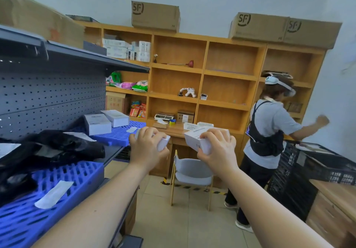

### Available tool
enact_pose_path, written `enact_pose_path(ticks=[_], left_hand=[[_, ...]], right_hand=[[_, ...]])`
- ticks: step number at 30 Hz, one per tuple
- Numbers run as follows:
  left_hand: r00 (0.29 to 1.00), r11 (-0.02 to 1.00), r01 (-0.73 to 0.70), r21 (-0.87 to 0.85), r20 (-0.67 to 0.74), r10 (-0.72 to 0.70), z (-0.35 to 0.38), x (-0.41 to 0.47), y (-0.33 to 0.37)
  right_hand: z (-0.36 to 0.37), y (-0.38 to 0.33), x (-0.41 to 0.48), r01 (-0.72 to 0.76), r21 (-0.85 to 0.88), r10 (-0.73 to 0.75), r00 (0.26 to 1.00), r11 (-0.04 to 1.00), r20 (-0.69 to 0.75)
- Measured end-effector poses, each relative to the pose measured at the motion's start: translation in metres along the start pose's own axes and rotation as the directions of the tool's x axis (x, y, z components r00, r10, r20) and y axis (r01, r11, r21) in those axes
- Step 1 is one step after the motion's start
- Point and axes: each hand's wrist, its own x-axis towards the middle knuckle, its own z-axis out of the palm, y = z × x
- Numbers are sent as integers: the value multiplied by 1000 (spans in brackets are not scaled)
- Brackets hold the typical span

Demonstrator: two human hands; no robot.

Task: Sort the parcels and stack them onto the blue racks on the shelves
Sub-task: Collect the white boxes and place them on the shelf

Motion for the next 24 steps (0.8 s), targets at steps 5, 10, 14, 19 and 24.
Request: enact_pose_path(ticks=[5, 10, 14, 19, 24], left_hand=[[1000, 1000, 3, 20, -1, -3, 26, 44, -43], [1000, 999, 20, 50, -13, -20, 40, 73, -75], [995, 994, 96, 58, -27, -95, 43, 94, -100], [992, 988, 113, 109, -74, -105, 47, 114, -139], [973, 959, 215, 182, -121, -196, 65, 128, -176]], right_hand=[[63, -3, 28, 120, -35, -120, 993, 992, -5], [117, -2, 42, 334, -95, -333, 942, 938, 28], [149, -10, 75, 342, -40, -342, 940, 939, 7], [187, -30, 119, 348, 122, -338, 936, 930, -95], [242, -54, 161, 235, 349, -207, 971, 907, -117]])
